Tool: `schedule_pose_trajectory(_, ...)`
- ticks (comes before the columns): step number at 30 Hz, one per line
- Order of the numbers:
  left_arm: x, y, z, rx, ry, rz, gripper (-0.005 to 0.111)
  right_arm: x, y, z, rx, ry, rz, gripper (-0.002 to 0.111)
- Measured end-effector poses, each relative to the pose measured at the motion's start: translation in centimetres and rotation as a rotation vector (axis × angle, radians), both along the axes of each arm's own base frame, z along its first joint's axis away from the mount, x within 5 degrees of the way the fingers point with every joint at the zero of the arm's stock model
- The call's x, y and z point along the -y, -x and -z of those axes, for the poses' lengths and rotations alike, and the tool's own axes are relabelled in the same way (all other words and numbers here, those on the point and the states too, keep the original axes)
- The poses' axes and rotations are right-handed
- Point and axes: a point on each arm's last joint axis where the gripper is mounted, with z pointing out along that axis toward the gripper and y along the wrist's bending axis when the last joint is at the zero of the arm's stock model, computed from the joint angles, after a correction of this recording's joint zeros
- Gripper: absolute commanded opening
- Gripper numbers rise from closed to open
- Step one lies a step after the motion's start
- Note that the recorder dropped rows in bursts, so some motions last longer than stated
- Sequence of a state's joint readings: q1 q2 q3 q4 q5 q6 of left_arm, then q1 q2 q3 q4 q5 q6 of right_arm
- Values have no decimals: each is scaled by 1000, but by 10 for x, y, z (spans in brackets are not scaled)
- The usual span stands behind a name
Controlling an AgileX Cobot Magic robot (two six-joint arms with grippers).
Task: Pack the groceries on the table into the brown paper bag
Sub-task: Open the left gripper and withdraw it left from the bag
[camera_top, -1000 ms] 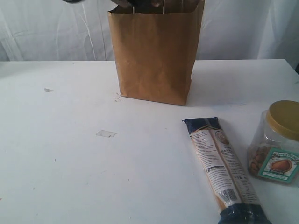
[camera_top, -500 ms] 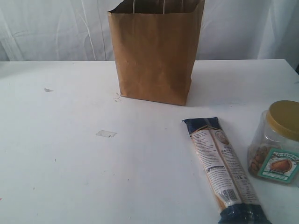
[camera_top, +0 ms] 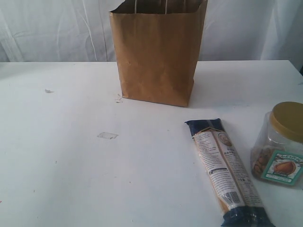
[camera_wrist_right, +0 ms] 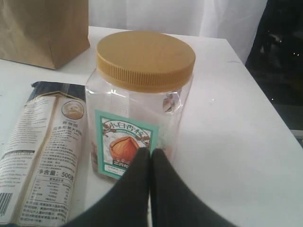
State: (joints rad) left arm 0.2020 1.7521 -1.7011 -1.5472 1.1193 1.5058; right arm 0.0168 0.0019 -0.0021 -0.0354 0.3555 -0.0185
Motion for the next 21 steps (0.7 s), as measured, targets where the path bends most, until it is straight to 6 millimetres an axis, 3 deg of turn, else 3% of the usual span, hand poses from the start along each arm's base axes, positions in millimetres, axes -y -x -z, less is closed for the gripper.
schedule_pose_trajectory(5, -4, -40, 32, -44, 97, 7, 0, 0, 0, 0, 0, -4, 1, 0)
schedule_pose_trajectory(15, 41, -91, 37, 93, 55, 126, 0, 0, 0, 0, 0, -8, 2, 0)
schedule_pose_trajectory(21, 41, -130, 73, 91, 49, 139, 0, 0, 0, 0, 0, -18, 5, 0)
